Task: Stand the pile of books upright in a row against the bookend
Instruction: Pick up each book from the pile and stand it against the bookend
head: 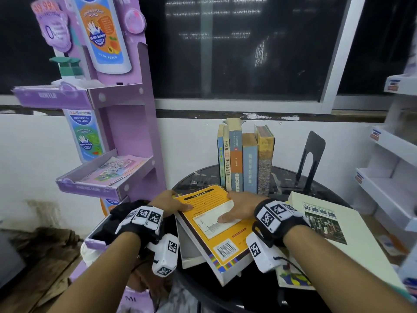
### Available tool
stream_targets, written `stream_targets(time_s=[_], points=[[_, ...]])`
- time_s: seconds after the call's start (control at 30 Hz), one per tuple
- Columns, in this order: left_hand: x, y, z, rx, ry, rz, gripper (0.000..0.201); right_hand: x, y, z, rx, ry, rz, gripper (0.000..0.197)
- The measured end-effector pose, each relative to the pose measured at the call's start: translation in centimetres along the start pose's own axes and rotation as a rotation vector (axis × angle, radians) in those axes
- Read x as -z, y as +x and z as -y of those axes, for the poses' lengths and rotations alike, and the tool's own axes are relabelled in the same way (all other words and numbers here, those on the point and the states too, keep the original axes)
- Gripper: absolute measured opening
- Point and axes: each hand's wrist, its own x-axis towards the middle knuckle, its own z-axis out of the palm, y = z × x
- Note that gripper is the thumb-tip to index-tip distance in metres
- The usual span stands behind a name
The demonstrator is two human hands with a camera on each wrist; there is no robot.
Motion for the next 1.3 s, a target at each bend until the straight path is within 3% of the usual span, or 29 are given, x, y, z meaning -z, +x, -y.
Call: stream_targets(time_s=[0.37, 0.5, 0.67, 0.87, 0.97, 1.3], points=[[0.3, -1.0, -1.0, -0.012, -0.306, 0.014, 0.062, -0.1, 0.7, -0.4, -0.032, 0.075, -0.057, 0.092], [0.9, -2.1, -1.2, 0.002, -0.329, 0.030, 0.034, -0.1, 0.7, -0.1, -0.037, 0.087, -0.081, 0.096], [1.2, -3.7, -1.8, 0.045, -0.478, 0.053, 0.032, 0.4, 0.4, -0.3, -0.010, 0.168, -0.110, 0.101], [1.5, -5.0, -4.3, 0.033, -0.761, 0.059, 0.037, 1.7, -0.7, -0.9, -0.005, 0.266, -0.105, 0.133], [1.6, -5.4, -5.5, 0.002, -0.866, 0.027, 0.017, 2.6, -1.9, -0.8, -0.006, 0.301, -0.153, 0.131], [3.9, -6.8, -9.5, -0.209, -1.018, -0.142, 0.015, 6.1, -4.5, 0.1, 0.097, 0.388, -0.370, 0.118]])
